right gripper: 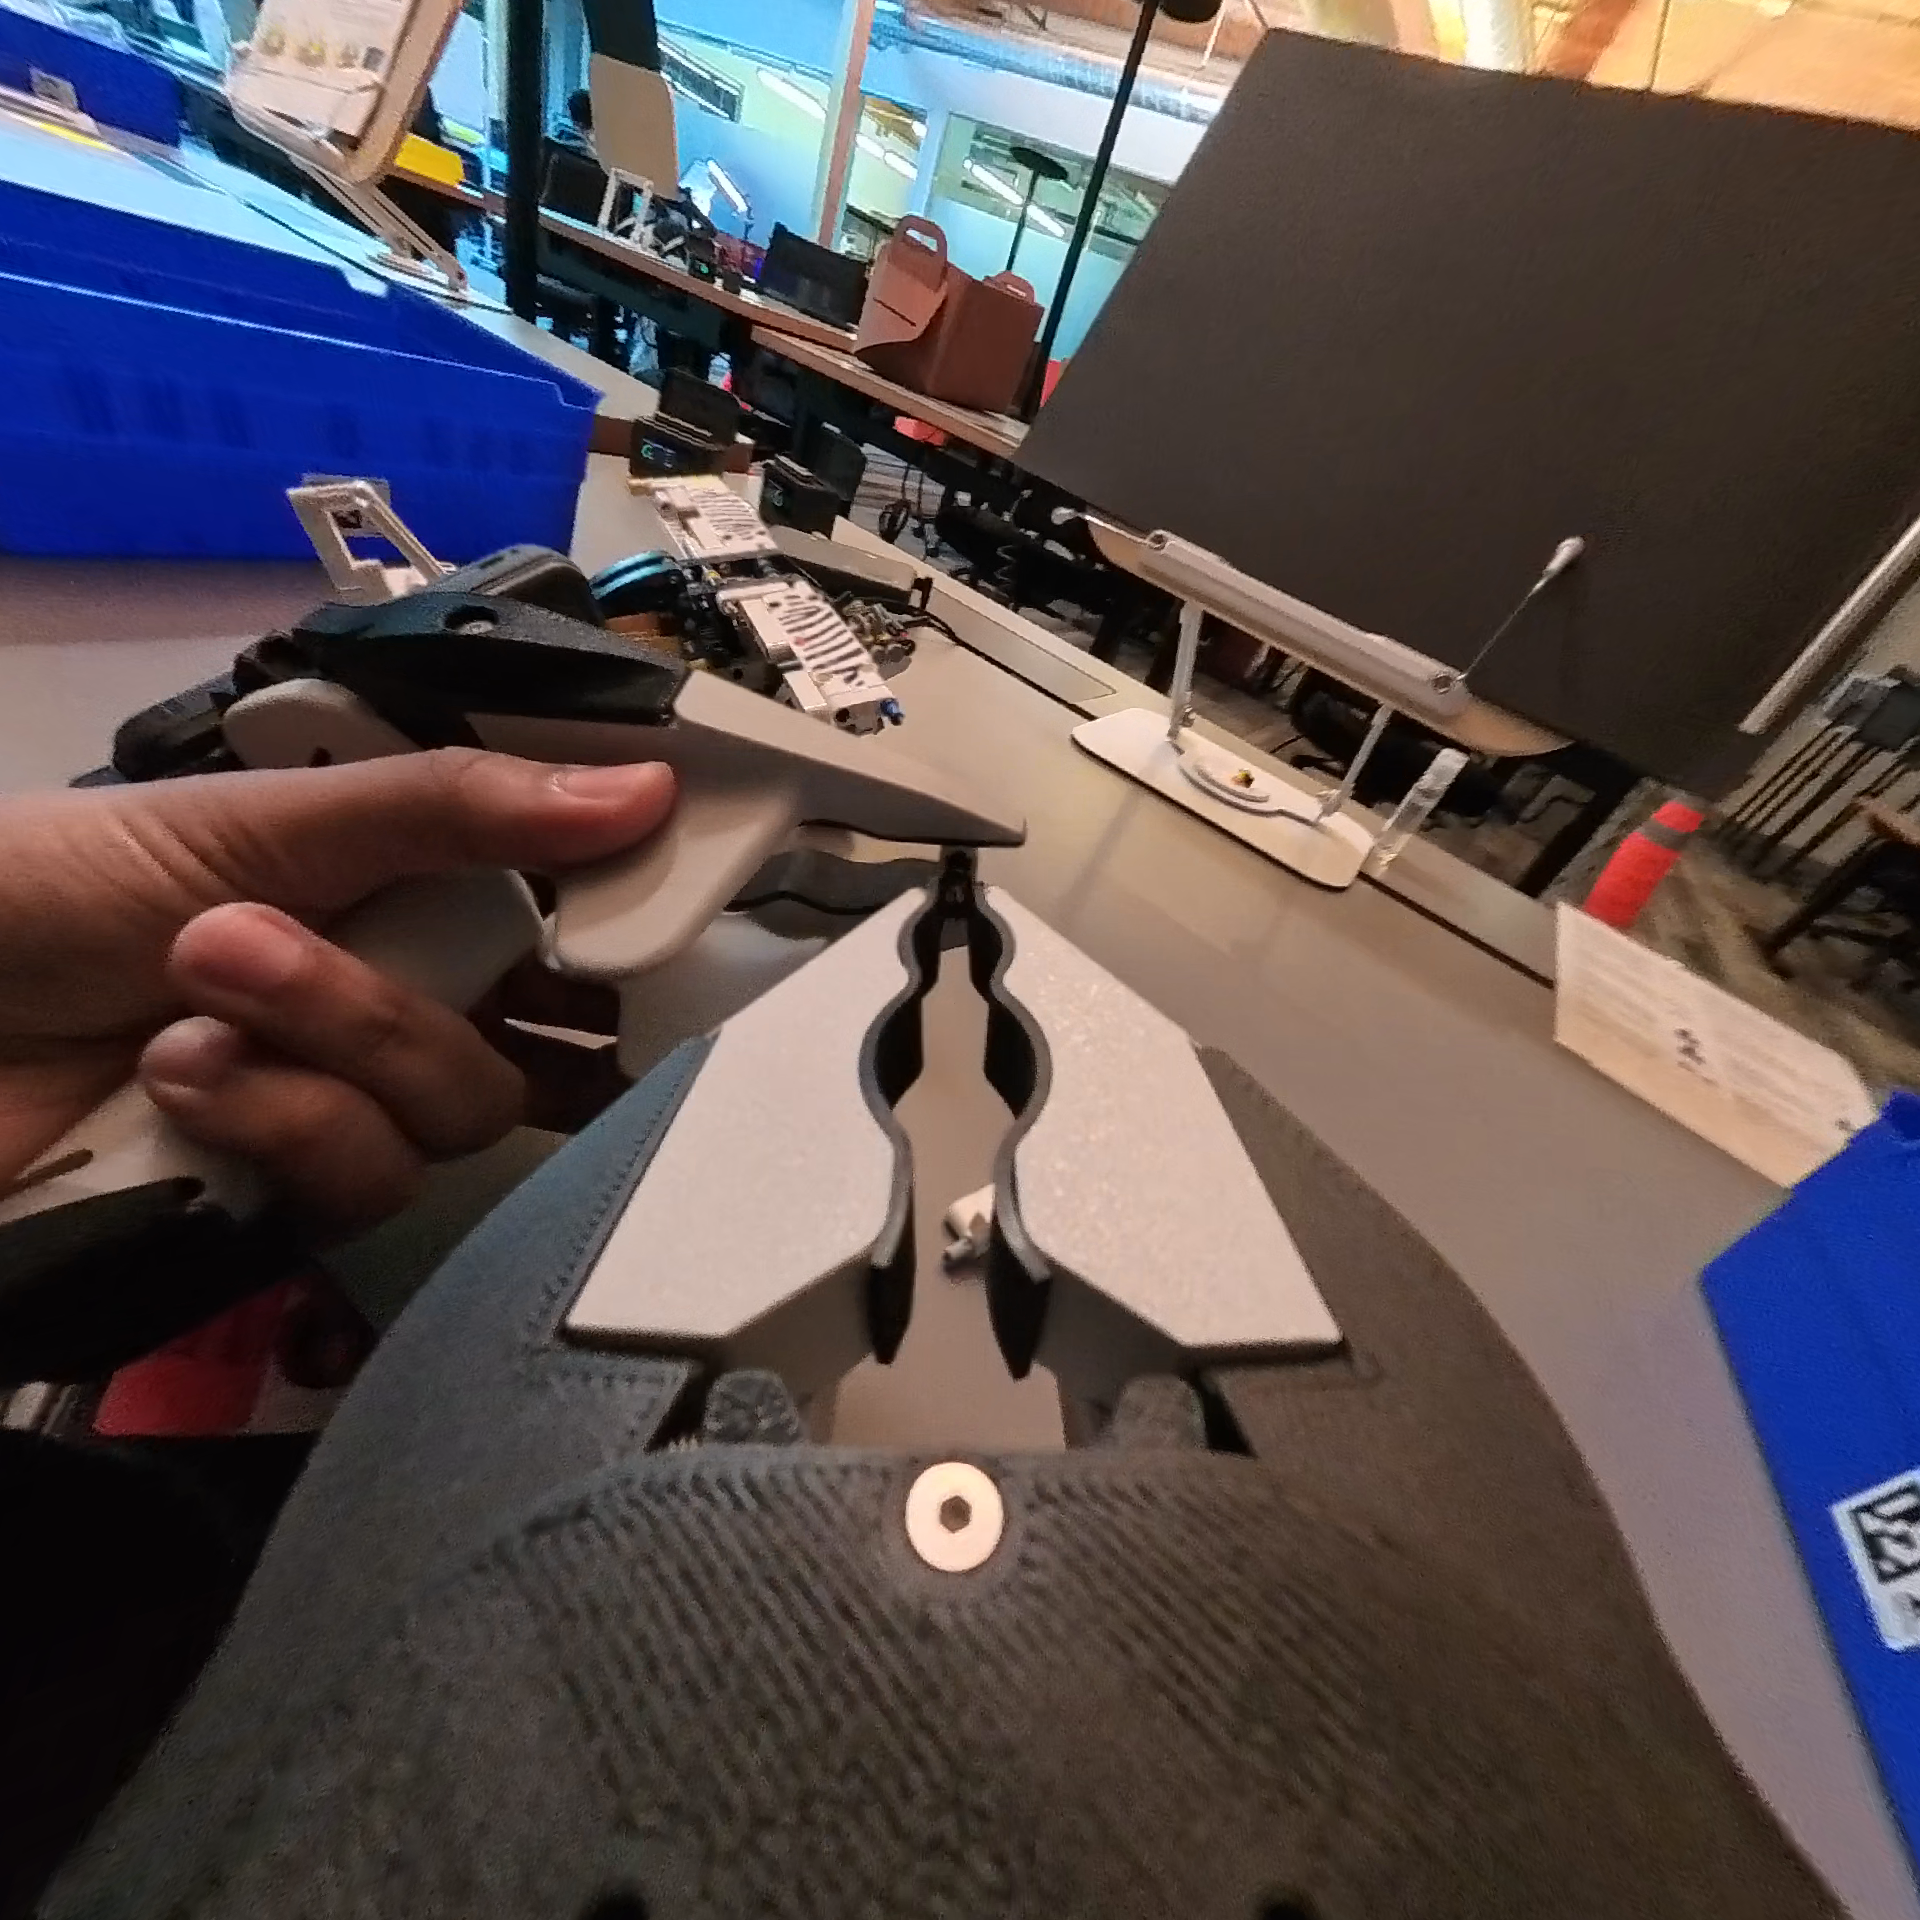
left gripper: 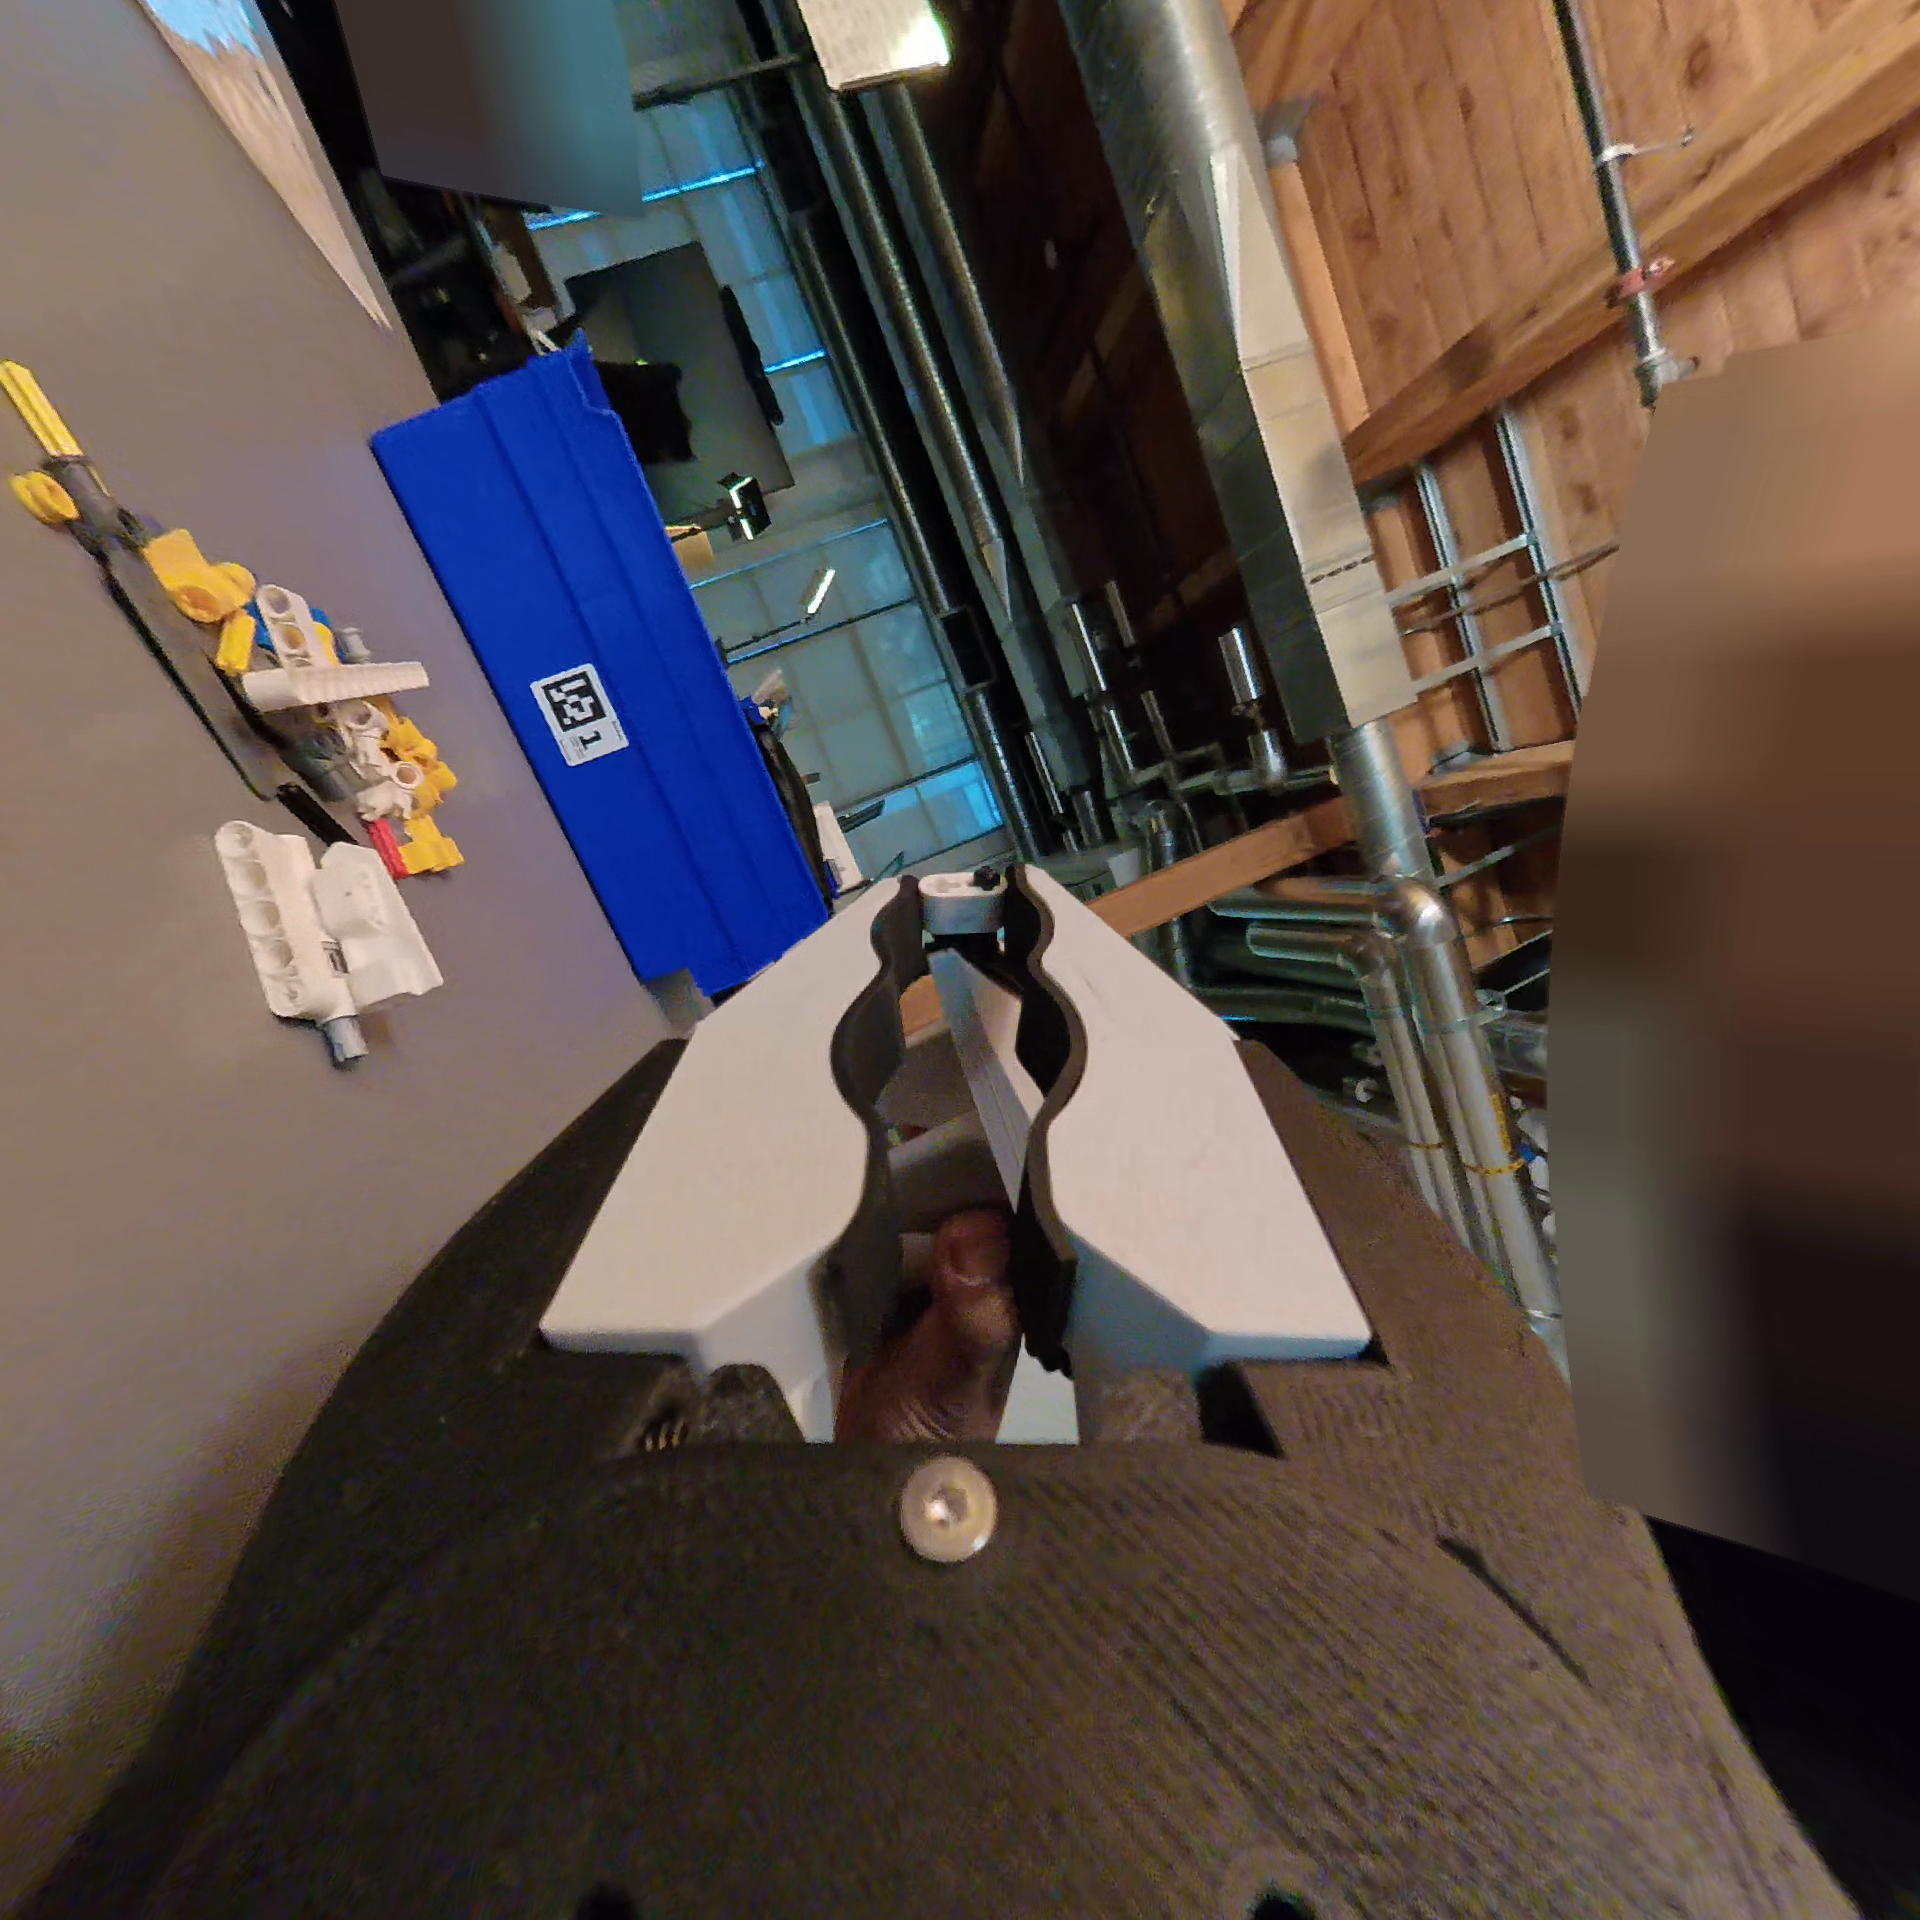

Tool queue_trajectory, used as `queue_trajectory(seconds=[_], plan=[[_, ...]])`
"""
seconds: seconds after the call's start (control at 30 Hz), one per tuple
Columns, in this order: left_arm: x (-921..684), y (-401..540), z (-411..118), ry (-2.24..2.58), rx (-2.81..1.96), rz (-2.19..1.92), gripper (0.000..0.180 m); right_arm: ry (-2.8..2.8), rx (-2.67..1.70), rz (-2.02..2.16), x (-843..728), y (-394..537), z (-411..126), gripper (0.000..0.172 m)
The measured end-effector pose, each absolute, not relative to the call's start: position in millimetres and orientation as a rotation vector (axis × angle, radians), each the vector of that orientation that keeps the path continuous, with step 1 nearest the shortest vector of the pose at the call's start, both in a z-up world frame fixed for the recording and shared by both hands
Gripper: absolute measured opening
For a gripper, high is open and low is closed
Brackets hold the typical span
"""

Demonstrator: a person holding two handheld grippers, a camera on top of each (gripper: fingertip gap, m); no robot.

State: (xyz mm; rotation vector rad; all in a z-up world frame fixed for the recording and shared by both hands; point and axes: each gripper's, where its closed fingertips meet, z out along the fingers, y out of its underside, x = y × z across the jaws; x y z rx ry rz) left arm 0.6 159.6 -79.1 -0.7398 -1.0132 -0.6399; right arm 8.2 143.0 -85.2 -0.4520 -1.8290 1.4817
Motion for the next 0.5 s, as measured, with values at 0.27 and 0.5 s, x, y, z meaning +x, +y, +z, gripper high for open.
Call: queue_trajectory(seconds=[0.27,0.5], plan=[[0,161,-78,-1.032,-0.709,-0.639,0.013,-1.669,-0.377,1.42,13,148,-67,0.0],[2,164,-78,-1.031,-0.688,-0.693,0.014,-1.687,-0.405,1.477,12,150,-70,0.005]])
